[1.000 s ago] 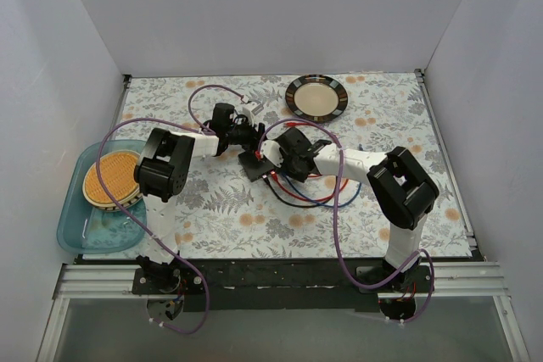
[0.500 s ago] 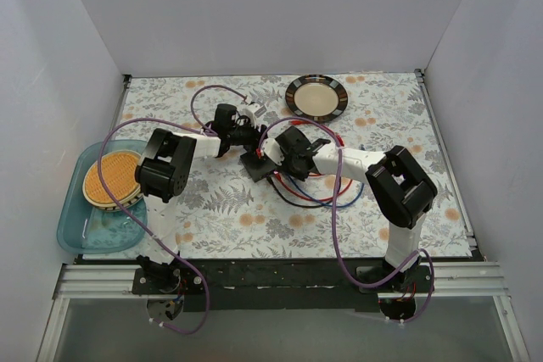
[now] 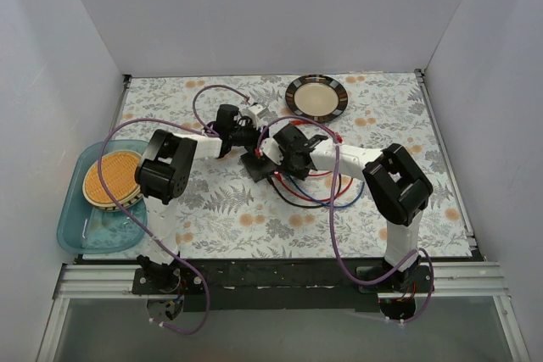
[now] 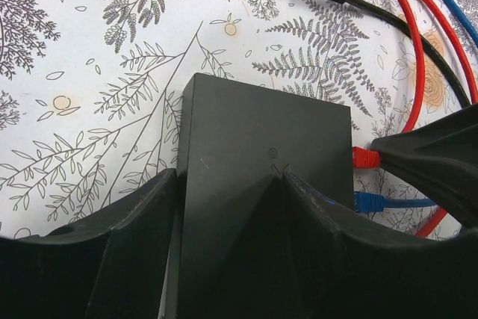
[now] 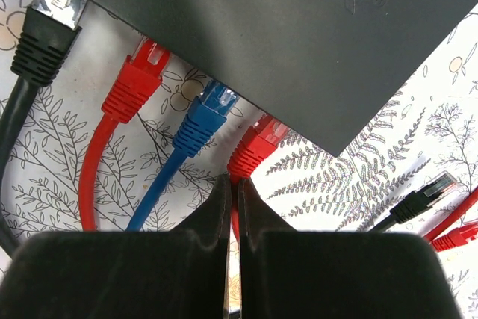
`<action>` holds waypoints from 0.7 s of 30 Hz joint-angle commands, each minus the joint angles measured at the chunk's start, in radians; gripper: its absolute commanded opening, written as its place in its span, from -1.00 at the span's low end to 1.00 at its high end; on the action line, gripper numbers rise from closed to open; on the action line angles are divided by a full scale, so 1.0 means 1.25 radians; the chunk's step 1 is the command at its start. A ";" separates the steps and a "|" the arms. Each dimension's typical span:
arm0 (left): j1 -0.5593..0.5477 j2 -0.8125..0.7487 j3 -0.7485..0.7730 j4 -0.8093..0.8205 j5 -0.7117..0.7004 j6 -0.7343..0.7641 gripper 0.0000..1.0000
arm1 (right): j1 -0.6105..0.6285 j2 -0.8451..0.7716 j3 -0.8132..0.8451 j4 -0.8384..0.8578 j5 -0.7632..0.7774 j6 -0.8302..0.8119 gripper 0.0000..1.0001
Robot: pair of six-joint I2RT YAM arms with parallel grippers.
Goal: Insert the plug into the switch port
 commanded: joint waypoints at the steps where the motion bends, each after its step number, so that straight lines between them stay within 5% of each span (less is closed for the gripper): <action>1: -0.162 -0.029 -0.054 -0.156 0.278 -0.032 0.05 | 0.010 0.033 0.100 0.348 -0.001 -0.007 -0.97; 13: -0.161 -0.052 -0.114 -0.075 0.156 -0.088 0.12 | 0.010 -0.012 0.048 0.383 -0.010 0.028 -0.97; 21: -0.078 -0.064 -0.126 0.000 -0.057 -0.199 0.55 | 0.012 -0.059 -0.019 0.370 -0.035 0.063 -0.72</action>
